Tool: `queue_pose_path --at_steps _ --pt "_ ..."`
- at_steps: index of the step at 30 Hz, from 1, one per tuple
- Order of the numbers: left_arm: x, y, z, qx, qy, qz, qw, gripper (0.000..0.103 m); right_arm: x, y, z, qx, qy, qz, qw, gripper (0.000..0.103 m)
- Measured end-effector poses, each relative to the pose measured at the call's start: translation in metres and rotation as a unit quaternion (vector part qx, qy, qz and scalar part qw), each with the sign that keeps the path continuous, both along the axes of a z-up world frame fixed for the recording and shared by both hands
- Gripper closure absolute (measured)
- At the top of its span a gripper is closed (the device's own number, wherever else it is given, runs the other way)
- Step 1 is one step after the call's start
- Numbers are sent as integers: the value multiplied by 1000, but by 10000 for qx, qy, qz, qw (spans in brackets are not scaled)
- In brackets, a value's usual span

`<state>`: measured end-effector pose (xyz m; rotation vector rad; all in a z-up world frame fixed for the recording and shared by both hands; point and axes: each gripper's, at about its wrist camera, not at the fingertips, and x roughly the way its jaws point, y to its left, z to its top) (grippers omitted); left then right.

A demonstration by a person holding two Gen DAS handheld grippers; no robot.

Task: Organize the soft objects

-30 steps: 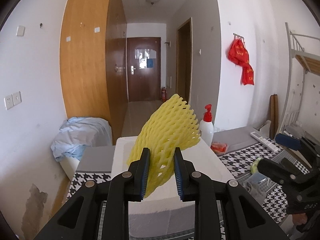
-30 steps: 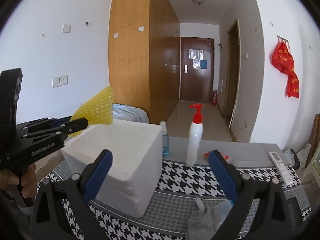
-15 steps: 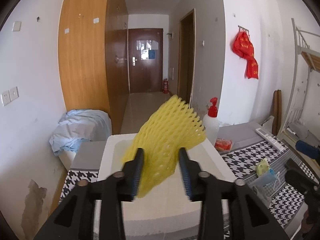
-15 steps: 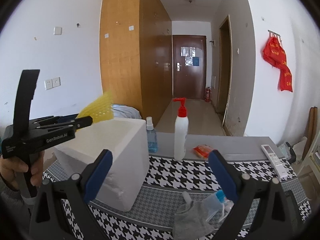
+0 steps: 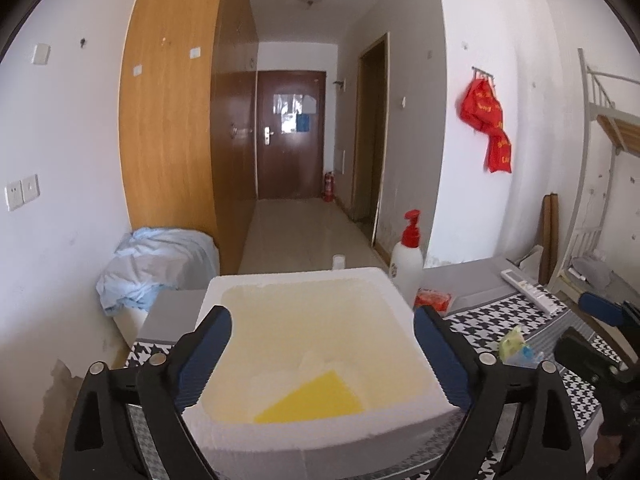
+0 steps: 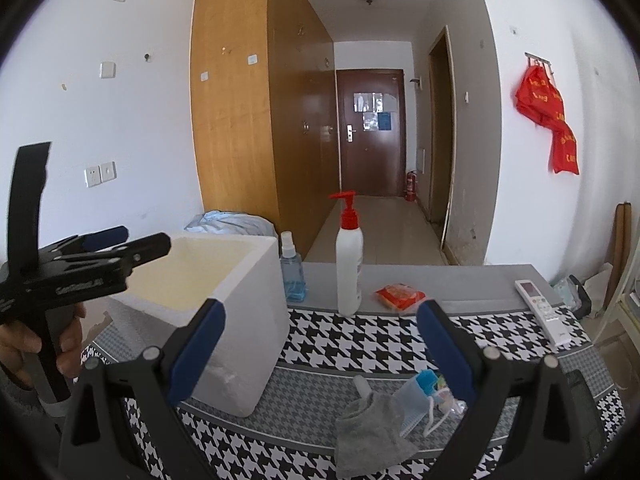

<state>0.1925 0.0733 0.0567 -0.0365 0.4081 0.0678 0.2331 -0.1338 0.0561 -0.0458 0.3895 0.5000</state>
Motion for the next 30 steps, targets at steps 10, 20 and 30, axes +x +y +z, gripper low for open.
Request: queue_pose_path --at_steps 10,20,30 --pt "-37 -12 16 22 -390 -103 9992 1 -20 -13 7 14 -128 -67 9999 5" --pt "-66 -25 21 -30 -601 -177 9980 1 -35 -27 12 106 -210 -106 9997 5" --pt "-84 -37 15 -41 -737 -218 9970 1 -51 -42 15 143 -369 -206 9990 5"
